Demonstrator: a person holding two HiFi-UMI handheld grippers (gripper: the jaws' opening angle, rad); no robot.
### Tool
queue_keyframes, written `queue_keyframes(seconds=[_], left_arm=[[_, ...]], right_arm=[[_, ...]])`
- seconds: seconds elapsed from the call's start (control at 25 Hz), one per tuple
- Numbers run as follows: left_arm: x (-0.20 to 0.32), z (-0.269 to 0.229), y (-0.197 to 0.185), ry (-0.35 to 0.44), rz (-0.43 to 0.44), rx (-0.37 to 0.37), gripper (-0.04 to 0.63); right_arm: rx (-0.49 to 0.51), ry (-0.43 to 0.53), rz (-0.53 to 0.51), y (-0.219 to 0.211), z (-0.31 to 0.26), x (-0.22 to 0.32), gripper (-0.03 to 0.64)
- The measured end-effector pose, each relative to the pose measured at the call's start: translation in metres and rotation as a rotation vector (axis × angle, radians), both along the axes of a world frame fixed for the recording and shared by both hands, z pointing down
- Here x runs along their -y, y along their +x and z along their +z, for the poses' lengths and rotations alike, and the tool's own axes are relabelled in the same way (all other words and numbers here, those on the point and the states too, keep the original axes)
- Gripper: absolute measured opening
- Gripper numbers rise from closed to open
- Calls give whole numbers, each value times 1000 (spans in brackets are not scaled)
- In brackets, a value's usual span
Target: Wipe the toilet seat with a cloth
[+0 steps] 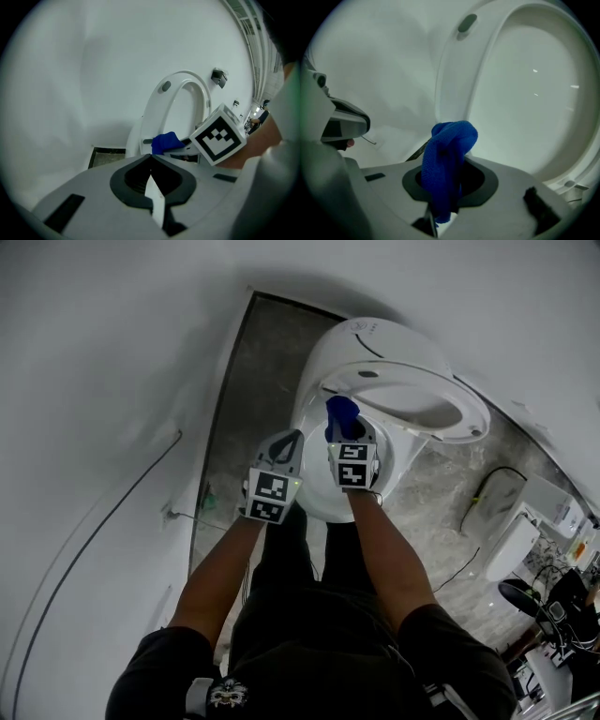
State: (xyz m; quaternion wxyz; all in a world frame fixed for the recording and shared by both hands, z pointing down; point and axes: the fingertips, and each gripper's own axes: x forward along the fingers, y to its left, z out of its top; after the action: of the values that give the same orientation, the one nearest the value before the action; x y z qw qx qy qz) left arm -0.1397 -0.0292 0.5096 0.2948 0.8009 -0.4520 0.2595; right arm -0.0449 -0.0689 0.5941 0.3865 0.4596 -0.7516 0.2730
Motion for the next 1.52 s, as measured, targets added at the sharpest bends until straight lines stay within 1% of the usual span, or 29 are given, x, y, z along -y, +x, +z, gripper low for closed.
queue_keyframes(seconds=[0.12, 0.24, 0.44, 0.6, 0.76, 0.84, 0.92, 1.04, 1.2, 1.4, 1.52], left_arm=[[10, -13, 0, 26, 0, 6, 9], [17, -36, -1, 45, -10, 4, 9], [38, -75, 7, 86, 13, -14, 9], [58, -100, 19, 149, 57, 5, 9], [76, -131, 38, 231, 133, 8, 9], [84, -147, 49, 263, 166, 19, 9], [91, -158, 62, 295, 195, 62, 10], [103, -169, 80, 345, 238, 160, 11], [119, -172, 103, 413, 316, 313, 20], [132, -155, 125, 432, 455, 448, 106], [138, -144, 128, 432, 525, 537, 114]], right_arm=[[30, 43, -7, -8, -28, 5, 77], [64, 93, -2, -14, -68, 11, 77], [123, 189, -2, -15, -135, 31, 77], [161, 211, 1, 1, -165, 17, 77], [200, 259, 18, 19, -189, -3, 77], [211, 256, 43, 32, -192, -16, 77], [229, 240, 72, 44, -193, -30, 77], [269, 237, 99, 58, -206, -46, 77], [321, 250, 100, 74, -222, -55, 77], [352, 283, 135, 100, -237, -54, 77], [357, 305, 158, 115, -245, -54, 77]])
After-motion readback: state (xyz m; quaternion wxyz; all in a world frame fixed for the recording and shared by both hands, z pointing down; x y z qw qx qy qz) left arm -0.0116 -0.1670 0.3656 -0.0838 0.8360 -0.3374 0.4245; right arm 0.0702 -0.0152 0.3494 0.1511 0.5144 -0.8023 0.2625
